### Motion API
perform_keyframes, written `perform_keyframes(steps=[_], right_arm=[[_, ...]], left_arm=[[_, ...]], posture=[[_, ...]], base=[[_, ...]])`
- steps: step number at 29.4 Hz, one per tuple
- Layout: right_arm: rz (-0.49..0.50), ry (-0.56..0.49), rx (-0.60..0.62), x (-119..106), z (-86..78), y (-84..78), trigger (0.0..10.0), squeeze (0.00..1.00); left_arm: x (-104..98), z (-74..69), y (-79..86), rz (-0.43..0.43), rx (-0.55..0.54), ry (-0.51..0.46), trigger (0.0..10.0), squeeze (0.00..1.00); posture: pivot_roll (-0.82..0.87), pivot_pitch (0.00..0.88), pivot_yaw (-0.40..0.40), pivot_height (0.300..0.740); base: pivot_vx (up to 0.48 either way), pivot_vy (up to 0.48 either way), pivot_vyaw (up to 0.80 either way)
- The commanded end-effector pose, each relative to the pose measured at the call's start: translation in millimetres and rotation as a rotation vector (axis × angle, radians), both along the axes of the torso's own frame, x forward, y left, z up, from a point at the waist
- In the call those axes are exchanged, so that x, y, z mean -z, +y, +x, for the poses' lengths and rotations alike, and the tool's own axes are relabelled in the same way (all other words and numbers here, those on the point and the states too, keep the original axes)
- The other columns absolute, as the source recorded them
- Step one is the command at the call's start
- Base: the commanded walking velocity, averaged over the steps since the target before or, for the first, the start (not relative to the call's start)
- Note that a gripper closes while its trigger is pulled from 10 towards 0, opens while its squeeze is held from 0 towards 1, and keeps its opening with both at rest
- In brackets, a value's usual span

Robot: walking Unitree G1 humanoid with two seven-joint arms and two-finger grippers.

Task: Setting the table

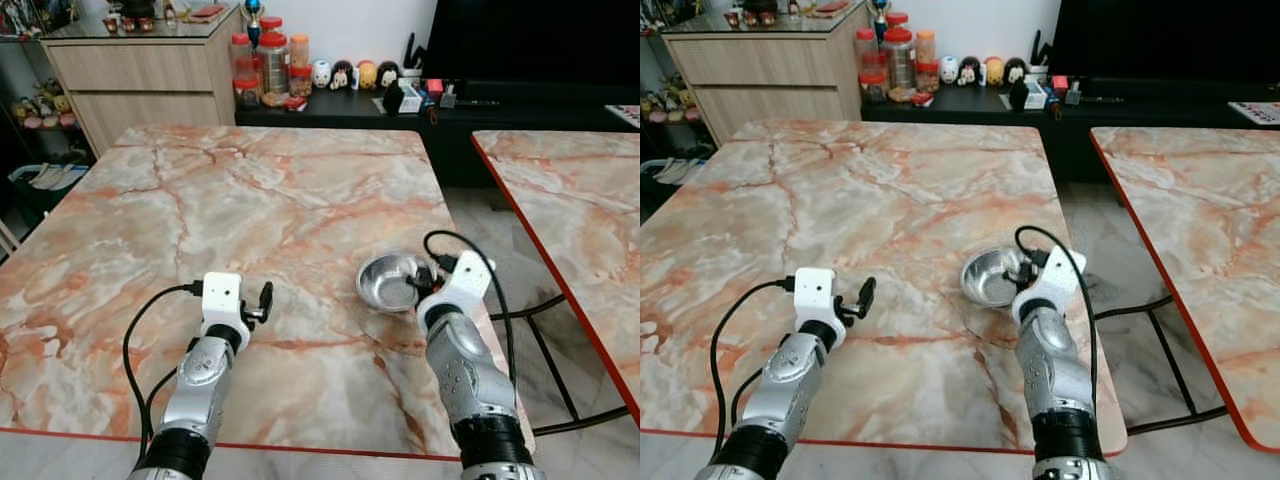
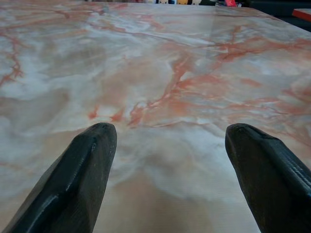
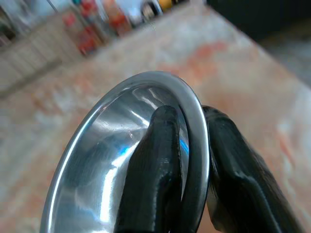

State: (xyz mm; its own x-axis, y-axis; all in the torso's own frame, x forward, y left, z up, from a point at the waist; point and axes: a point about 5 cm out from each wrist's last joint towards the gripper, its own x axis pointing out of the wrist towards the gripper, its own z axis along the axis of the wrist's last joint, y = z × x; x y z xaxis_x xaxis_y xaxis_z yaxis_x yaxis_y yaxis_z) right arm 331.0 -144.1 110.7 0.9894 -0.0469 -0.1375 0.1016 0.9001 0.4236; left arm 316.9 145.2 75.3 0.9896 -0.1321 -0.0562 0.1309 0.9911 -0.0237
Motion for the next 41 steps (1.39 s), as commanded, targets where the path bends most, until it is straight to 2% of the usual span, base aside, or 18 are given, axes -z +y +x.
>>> perform_keyframes(steps=[1,9,11,14,17,20,41], right_arm=[[0.03,-0.079,0.004,-15,3.2,0.2,10.0,0.0],[0.083,-0.189,0.011,-20,-0.5,-0.7,10.0,0.0],[0.062,-0.203,0.016,-17,-2.4,-2.4,10.0,0.0],[-0.021,-0.225,0.018,-14,-5.5,-4.7,10.0,0.0],[-0.027,-0.229,0.018,-13,-5.7,-5.0,10.0,0.0],[-0.286,-0.278,0.006,-12,-11.4,-5.8,10.0,0.0],[-0.332,-0.336,0.005,-13,-10.0,-2.1,10.0,0.0]], left_arm=[[-9,4.4,-1.9,0.003,-0.006,-0.038,10.0,0.0],[-13,5.1,-0.6,0.018,-0.047,-0.078,10.0,0.0],[-12,4.6,-1.3,0.03,-0.047,-0.079,10.0,0.0],[-12,3.2,-3.2,0.006,-0.058,-0.09,10.0,0.0],[-12,3.3,-3.4,0.003,-0.06,-0.091,10.0,0.0],[-20,4.4,-7.0,-0.053,-0.107,-0.139,10.0,0.0],[-23,3.6,5.2,-0.054,-0.185,-0.172,10.0,0.0]], posture=[[-0.05,0.0,-0.004,0.74],[-0.05,0.0,-0.001,0.74],[-0.05,0.0,-0.001,0.74],[-0.06,0.0,-0.001,0.74],[-0.06,0.0,-0.001,0.74],[-0.06,0.0,0.005,0.74],[-0.06,0.0,0.008,0.74]], base=[[0.0,0.0,0.0],[0.0,0.0,0.0],[0.0,0.0,0.0],[0.0,0.0,0.0],[0.0,0.0,0.0],[0.0,0.0,0.0],[0.0,0.0,0.0]])
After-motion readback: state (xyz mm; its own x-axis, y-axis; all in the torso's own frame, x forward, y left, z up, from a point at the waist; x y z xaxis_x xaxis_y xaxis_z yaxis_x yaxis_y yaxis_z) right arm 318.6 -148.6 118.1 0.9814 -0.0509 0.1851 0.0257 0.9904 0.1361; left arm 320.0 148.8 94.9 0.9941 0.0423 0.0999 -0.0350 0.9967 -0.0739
